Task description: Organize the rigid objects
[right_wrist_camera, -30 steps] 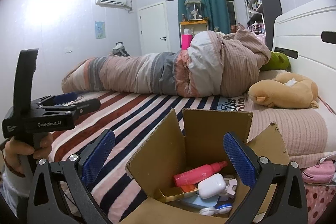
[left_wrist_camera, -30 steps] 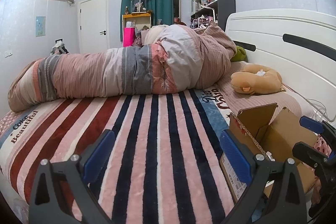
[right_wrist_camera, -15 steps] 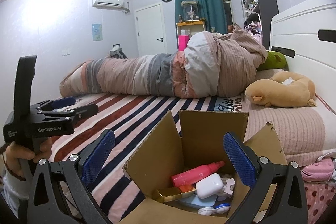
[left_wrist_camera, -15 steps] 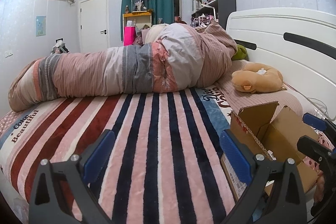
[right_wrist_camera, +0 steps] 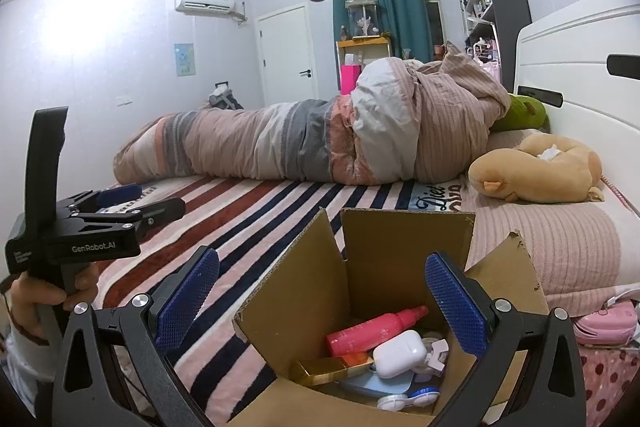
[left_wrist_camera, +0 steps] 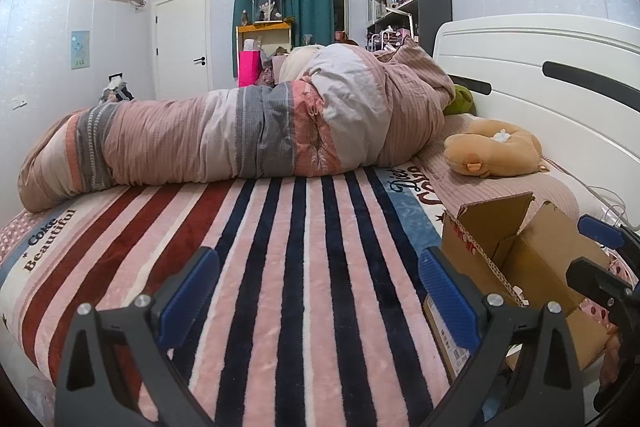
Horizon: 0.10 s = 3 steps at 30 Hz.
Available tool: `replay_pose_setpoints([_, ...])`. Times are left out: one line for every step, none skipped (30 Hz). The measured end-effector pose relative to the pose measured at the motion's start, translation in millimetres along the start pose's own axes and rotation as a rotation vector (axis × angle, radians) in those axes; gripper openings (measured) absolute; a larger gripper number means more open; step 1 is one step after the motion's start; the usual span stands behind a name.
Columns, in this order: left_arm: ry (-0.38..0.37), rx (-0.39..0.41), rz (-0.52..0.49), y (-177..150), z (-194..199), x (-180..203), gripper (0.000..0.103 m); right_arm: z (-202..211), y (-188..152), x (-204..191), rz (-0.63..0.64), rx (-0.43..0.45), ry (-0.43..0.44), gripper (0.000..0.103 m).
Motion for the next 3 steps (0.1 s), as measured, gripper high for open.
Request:
replay_pose_setpoints([0.0,0.0,0.0,0.1,-0.1,0.1,0.099,-0.4,0.0,-0.4,-0.001,0.0,-0.001,0.103])
replay_pose_setpoints([0.0,-0.001,-0.001,0.2,-0.2,0.4,0.099,-0.3,-0.1,-0.4,-0.001,-0.001,0.0,0.103])
replay_pose_setpoints([0.001,-0.001,-0.001,0.1,-0.1,0.5,0.099,-0.5,-0.1,-0.7,-0.003,-0.001,-0.001,0.103])
Point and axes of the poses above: each gripper's, at about its wrist camera, not at the fingertips, and z roughly against the way its jaws point, x to its right, y to its top, the point moved 3 cm from there along -z, roughly the way its jaws point, and after that the axes turned 6 degrees about x, right-handed, at the moved point
